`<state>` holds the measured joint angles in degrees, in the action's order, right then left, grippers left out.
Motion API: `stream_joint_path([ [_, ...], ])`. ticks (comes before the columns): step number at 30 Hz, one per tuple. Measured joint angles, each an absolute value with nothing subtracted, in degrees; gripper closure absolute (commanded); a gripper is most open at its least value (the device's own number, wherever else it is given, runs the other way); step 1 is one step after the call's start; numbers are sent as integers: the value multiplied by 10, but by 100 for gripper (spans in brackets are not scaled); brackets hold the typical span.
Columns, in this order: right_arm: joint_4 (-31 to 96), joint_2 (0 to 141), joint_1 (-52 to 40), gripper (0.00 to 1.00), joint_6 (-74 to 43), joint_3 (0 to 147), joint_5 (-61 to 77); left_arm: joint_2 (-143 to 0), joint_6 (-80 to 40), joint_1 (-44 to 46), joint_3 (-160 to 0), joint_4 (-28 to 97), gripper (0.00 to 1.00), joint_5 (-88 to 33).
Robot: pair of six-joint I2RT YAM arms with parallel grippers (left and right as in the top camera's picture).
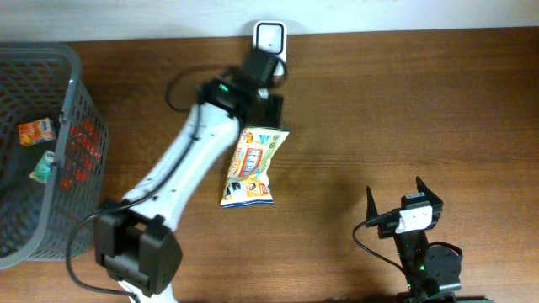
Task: Scan the item barcode
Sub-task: 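Carry the snack bag to the table center and release it, then return the left gripper to the basket and grasp the red candy bag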
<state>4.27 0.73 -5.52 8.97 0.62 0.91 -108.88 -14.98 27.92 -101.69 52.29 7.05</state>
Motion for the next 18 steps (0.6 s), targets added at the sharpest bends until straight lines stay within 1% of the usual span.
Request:
stream_joint_path([
  [3,43,7,-55,1,90,6,9,-1084,-145,235,-1111,564,28,80],
  [5,43,7,-55,1,90,6,9,-1072,-143,186,-1181,592,21,102],
  [8,43,7,-55,1,90,6,9,-1040,-146,110,-1237,626,20,136],
  [11,43,7,-55,1,90,6,9,-995,-171,4,-1254,654,19,166],
  [14,43,7,-55,1,90,6,9,-980,-203,-115,-1258,674,21,174],
  [18,43,7,-55,1,90,6,9,-994,-224,-237,-1227,676,22,118],
])
